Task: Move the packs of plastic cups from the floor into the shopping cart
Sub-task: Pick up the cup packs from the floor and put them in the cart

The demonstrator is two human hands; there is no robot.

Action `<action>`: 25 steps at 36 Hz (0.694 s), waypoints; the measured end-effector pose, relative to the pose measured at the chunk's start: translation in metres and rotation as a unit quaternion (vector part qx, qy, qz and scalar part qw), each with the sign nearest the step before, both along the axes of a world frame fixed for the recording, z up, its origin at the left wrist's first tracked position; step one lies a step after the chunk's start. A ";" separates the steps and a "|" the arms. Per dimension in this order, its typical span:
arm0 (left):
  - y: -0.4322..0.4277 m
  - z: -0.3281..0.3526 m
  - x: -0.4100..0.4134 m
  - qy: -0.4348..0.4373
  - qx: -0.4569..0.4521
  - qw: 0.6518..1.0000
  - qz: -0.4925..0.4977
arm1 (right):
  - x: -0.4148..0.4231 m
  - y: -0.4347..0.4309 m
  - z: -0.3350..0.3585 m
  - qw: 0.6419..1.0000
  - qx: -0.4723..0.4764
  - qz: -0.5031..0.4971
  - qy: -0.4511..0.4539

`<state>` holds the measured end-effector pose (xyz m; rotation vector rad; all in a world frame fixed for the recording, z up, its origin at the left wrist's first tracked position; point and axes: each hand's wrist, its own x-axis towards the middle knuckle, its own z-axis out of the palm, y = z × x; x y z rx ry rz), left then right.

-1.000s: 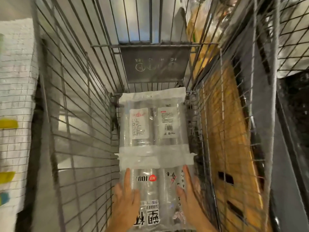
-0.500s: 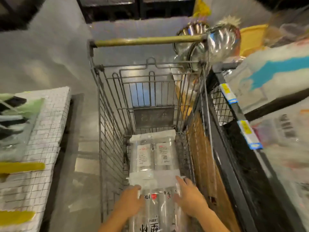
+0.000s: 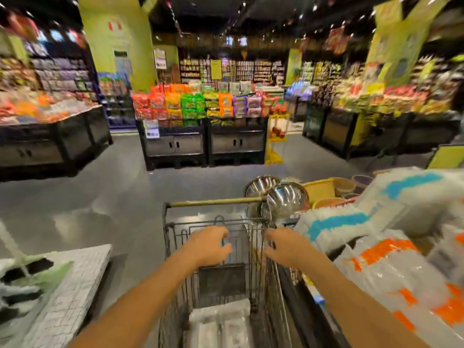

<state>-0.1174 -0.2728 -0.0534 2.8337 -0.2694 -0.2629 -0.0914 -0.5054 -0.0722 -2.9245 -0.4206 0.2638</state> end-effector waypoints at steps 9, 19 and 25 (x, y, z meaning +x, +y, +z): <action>-0.019 0.049 -0.019 -0.063 0.009 0.997 -0.034 | -0.019 -0.007 0.056 0.998 -0.013 -0.010 -0.054; -0.035 0.059 -0.016 -0.083 -0.002 0.992 -0.093 | -0.062 -0.025 0.079 0.993 -0.025 -0.085 -0.072; -0.059 0.070 -0.031 -0.093 -0.023 0.979 -0.182 | -0.120 -0.043 0.086 0.976 -0.033 -0.206 -0.063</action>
